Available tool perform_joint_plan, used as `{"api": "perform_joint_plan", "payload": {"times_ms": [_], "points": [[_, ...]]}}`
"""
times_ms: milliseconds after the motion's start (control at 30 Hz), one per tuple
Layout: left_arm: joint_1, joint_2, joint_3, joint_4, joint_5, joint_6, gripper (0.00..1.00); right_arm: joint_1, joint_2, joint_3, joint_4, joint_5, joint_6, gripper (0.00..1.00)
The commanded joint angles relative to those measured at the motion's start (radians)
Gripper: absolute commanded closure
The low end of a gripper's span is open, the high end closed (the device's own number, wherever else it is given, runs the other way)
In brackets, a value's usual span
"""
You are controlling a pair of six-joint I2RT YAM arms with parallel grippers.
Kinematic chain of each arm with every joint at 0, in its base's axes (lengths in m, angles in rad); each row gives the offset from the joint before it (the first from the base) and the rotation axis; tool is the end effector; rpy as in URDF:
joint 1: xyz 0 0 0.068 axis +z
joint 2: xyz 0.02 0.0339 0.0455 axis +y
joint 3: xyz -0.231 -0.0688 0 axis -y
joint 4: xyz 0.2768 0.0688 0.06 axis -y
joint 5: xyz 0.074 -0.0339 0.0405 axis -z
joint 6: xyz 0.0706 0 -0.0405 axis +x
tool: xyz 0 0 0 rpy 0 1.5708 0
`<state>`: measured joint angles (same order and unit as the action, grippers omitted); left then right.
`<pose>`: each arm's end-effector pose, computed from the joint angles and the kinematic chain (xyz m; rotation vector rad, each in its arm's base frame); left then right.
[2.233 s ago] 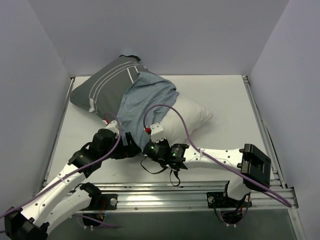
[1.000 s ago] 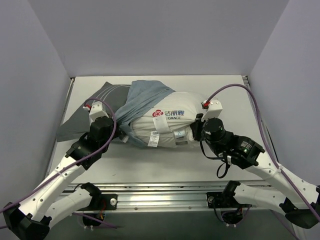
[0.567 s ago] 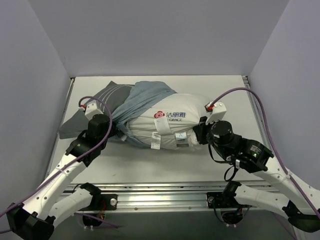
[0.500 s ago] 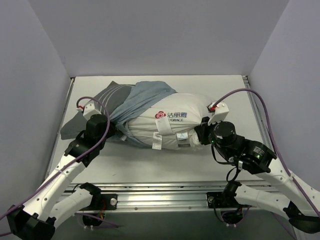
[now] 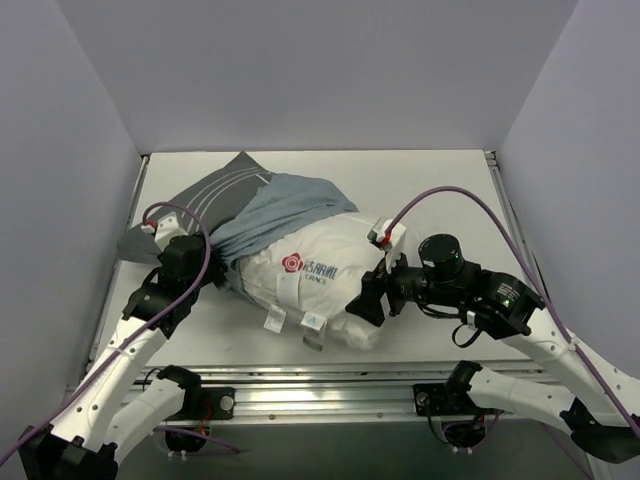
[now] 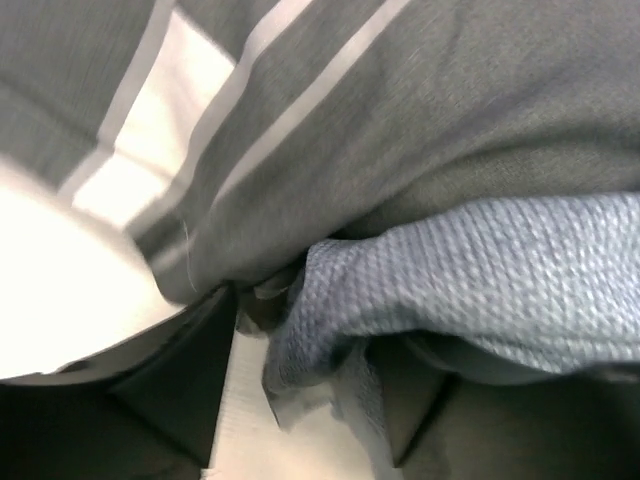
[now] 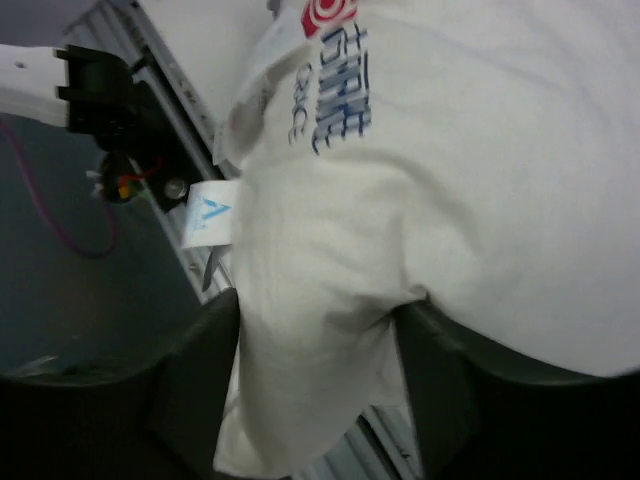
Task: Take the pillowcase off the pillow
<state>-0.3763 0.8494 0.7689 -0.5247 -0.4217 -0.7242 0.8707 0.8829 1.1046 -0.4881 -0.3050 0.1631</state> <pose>0.2543 -0.0694 0.2458 -0.5982 2.0366 -0.1933 0.1555 0.2175 0.3742 -0.8821 1.7337 0.9873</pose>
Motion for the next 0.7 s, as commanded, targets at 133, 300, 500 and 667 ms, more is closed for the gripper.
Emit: {"api": "perform_joint_plan", "payload": {"times_ms": [133, 300, 500, 667], "points": [[0.007, -0.131, 0.01, -0.103, -0.02, 0.035, 0.14, -0.009, 0.06, 0.115, 0.154, -0.143, -0.059, 0.11], [0.008, -0.144, 0.02, -0.15, 0.01, 0.035, 0.03, -0.027, 0.2, 0.188, 0.132, 0.176, -0.04, 0.0], [0.008, -0.04, -0.017, -0.074, 0.08, 0.034, 0.06, -0.254, 0.413, 0.106, 0.259, 0.236, 0.113, 0.01], [0.01, 0.136, -0.008, 0.063, 0.135, 0.032, 0.06, -0.246, 0.478, -0.072, 0.425, 0.037, 0.138, 0.12]]}}
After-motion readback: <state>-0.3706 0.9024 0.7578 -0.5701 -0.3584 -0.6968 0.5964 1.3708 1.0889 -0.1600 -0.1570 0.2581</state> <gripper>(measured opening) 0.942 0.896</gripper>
